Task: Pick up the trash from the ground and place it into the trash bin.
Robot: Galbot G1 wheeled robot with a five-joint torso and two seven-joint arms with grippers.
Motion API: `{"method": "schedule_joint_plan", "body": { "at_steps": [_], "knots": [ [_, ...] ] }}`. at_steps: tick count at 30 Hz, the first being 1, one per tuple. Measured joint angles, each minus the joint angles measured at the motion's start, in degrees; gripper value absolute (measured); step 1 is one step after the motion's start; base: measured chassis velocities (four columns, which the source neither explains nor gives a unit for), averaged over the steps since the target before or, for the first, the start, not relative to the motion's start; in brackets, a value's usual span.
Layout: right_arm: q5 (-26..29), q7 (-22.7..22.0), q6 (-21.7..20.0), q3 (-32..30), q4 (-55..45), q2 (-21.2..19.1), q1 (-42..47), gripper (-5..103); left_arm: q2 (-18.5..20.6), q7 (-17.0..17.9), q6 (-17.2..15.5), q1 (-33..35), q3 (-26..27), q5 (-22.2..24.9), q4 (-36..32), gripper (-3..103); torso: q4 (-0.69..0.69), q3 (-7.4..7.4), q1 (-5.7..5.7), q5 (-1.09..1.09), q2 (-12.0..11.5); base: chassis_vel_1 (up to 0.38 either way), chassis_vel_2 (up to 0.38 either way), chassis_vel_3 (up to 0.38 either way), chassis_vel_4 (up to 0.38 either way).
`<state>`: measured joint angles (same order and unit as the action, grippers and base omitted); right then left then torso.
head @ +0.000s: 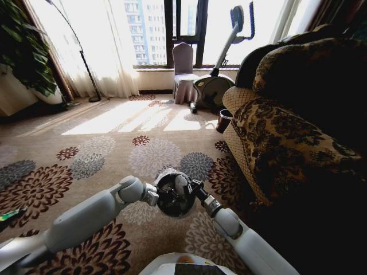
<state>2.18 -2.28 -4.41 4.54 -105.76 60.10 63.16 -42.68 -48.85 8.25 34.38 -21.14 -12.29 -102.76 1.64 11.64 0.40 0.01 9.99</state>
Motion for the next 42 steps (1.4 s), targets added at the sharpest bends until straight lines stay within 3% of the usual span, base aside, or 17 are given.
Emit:
{"method": "schedule_joint_plan", "body": {
  "at_steps": [9,16,19,24,27,30,33,34,35,38,39,40,42],
  "knots": [
    [1.72,0.72,0.02,-1.62,-1.68,-1.89,1.02,4,-6.6,-2.47,2.55,-6.27,-4.62,-5.7,8.39,0,0.01,0.0,0.0,0.01,0.0,0.0,0.0,0.0,0.0],
    [2.07,1.06,0.45,-2.46,-1.43,-2.38,1.1,4,-8.4,-2.01,3.04,-7.9,-5.41,-3.85,8.7,0,0.01,0.0,0.0,0.0,0.0,0.0,0.0,0.0,0.0],
    [2.08,1.49,1.19,-3.41,-0.08,-2.54,1.54,4,-5.8,-0.3,1.9,-8.11,-4.11,1.26,4.05,0,0.01,0.0,0.0,0.0,0.0,0.0,0.0,0.0,0.0],
    [2.07,1.95,1.9,-4.19,1.4,-2.66,1.76,4,-1.77,0.63,0.94,-5.87,-0.89,5.53,-1.49,0,0.01,-0.01,0.0,-0.01,0.0,0.0,0.0,0.0,0.0],
    [2.95,2.24,2.16,-4.93,3.46,-2.45,1.6,4,3.21,1.89,-0.11,-0.57,6.4,10.77,-7.42,-3,0.02,0.0,0.0,-0.01,0.0,0.0,0.0,0.0,0.0],
    [5.2,2.22,2.22,-5.66,4.19,-2.24,1.69,4,6.23,3.04,-0.72,3.82,12.48,14.12,-10.38,2,0.01,-0.01,0.0,-0.01,0.0,0.0,0.0,0.0,0.0],
    [10.72,1.75,3.18,-7.18,4.25,-1.63,2.54,4,9.41,9.06,-2.93,15.49,24.78,19.48,-14.23,18,0.05,-0.01,0.0,0.0,0.0,0.0,0.0,0.0,0.0],
    [10.72,1.75,3.18,-7.18,4.25,-1.63,2.54,4,9.41,9.06,-2.93,15.49,24.78,19.48,-14.23,18,0.05,-0.01,0.0,0.0,0.0,0.0,0.0,0.0,0.0],
    [11.75,1.56,3.12,-7.51,3.8,-1.65,2.83,4,9.52,11.88,-3.3,18.92,27.95,20.94,-14.98,18,0.03,-0.01,0.0,0.0,0.0,0.0,0.0,0.0,0.0],
    [14.32,1.0,2.11,-8.5,0.94,-2.76,3.97,4,5.63,26.12,-6.43,32.88,39.43,25.71,-17.62,34,0.02,-0.01,0.0,-0.02,0.0,0.0,0.0,0.0,0.0],
    [14.32,1.0,2.11,-8.5,0.94,-2.76,3.97,4,5.63,26.12,-6.43,32.88,39.43,25.71,-17.62,34,0.02,-0.01,0.0,-0.02,0.0,0.0,0.0,0.0,0.0],
    [14.85,0.88,1.86,-8.65,0.22,-3.04,4.27,4,3.68,30.25,-7.75,35.59,41.25,26.59,-18.4,39,0.01,-0.01,-0.01,-0.03,0.0,0.0,0.0,0.0,0.0],
    [17.2,0.05,0.36,-9.14,-2.42,-3.6,5.52,4,-2.76,42.73,-12.8,41.74,44.51,30.09,-21.06,50,0.01,-0.02,-0.01,-0.01,0.0,0.0,0.0,0.0,0.0]
  ]
}}
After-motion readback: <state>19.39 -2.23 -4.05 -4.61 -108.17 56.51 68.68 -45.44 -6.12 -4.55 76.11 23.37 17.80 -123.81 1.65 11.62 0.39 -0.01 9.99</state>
